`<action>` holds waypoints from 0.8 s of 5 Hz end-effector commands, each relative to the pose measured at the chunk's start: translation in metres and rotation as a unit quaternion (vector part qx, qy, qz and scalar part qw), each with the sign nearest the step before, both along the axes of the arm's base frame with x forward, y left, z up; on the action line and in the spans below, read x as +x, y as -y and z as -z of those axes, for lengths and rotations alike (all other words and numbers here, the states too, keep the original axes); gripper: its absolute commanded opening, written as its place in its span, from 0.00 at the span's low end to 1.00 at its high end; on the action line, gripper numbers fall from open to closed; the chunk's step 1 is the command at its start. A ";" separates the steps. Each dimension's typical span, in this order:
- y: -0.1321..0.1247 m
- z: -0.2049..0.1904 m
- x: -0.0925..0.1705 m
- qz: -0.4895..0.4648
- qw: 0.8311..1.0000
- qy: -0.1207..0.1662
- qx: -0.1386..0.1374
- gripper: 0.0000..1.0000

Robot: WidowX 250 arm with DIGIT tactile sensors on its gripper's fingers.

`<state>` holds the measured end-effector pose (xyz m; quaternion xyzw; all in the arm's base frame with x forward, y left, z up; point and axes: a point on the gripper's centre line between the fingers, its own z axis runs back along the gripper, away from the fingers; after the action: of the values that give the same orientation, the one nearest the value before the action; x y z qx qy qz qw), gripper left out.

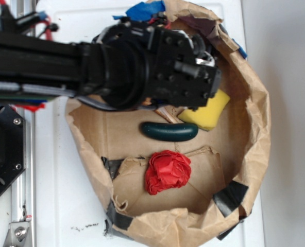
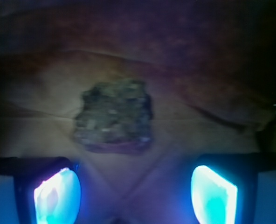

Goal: Grab the rock.

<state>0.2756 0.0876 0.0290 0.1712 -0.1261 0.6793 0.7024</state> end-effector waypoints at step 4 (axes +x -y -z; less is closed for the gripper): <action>-0.011 -0.001 0.003 -0.047 0.999 0.013 0.018 1.00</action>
<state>0.2849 0.0928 0.0239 0.1876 -0.1315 0.6987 0.6777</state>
